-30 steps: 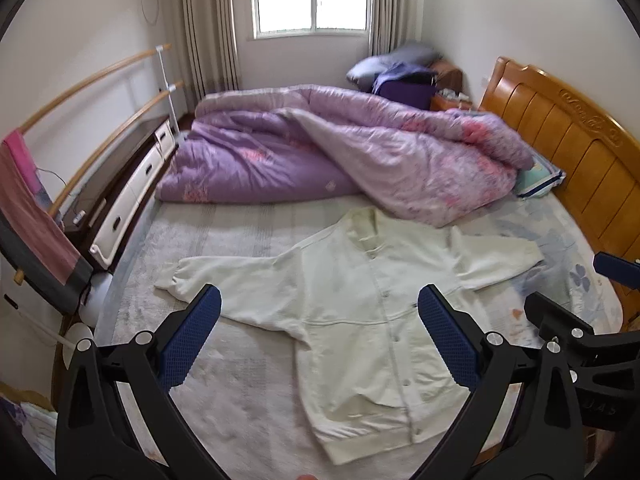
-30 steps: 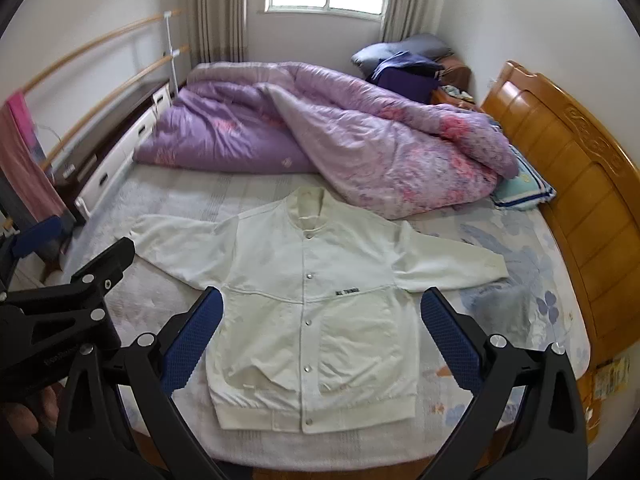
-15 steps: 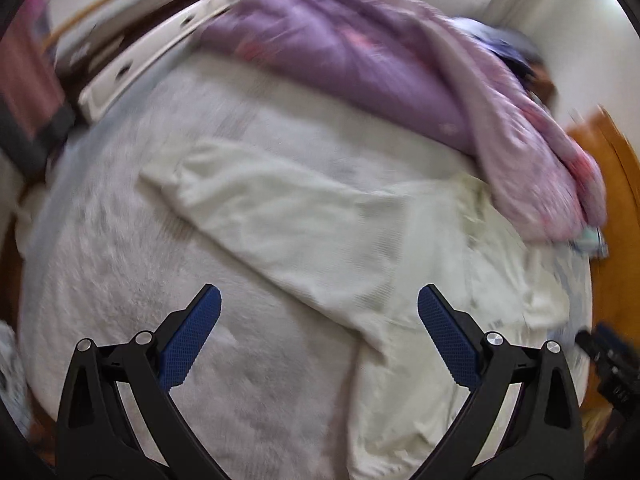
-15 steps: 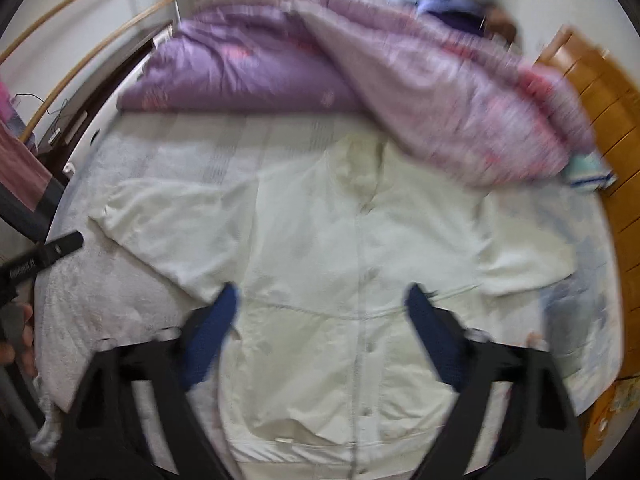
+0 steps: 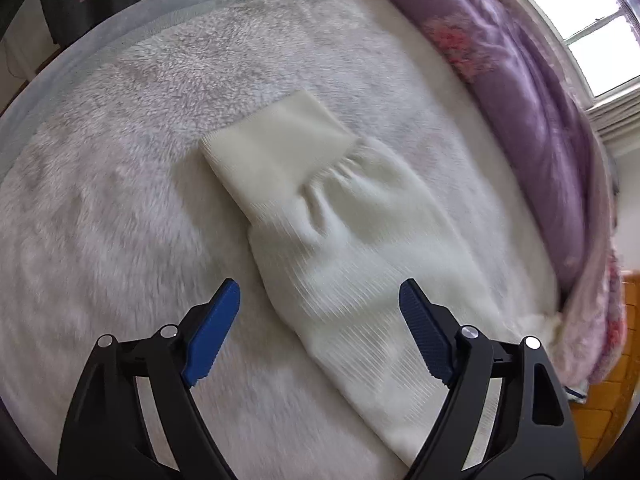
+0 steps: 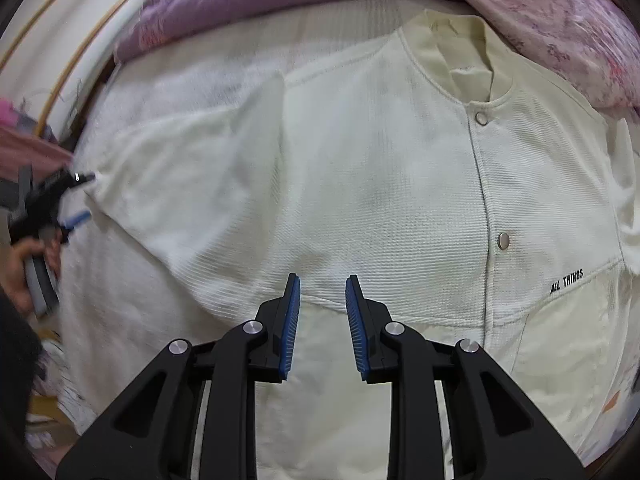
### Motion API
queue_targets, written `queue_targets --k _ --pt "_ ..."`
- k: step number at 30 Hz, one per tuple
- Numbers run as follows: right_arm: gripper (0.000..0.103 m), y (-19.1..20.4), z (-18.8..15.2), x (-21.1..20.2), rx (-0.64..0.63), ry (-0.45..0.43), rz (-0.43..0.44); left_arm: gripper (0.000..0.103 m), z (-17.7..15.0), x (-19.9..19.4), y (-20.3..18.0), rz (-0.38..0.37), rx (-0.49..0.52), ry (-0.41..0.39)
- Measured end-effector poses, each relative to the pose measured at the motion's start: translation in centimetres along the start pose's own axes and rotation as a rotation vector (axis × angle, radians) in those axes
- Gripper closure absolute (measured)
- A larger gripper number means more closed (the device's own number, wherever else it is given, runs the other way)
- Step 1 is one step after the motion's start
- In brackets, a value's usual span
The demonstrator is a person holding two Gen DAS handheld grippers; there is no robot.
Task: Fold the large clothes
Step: 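Grasp a sleeve cuff with the left gripper and fold it across the jacket body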
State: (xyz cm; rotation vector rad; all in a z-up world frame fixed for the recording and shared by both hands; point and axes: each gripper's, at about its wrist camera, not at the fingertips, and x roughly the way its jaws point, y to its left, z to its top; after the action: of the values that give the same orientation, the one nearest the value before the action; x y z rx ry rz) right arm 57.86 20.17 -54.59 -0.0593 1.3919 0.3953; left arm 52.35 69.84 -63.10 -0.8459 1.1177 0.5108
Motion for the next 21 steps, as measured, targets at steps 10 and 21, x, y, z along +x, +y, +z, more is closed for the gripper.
queue_targets --k 10,21 --pt "0.083 -2.3 0.5 3.3 0.032 -0.014 0.085 0.068 2.7 2.5 2.1 0.004 -0.011 -0.074" --pt "0.101 2.6 3.8 7.3 -0.027 -0.008 0.279 0.085 -2.0 -14.3 0.6 -0.09 0.085 -0.394"
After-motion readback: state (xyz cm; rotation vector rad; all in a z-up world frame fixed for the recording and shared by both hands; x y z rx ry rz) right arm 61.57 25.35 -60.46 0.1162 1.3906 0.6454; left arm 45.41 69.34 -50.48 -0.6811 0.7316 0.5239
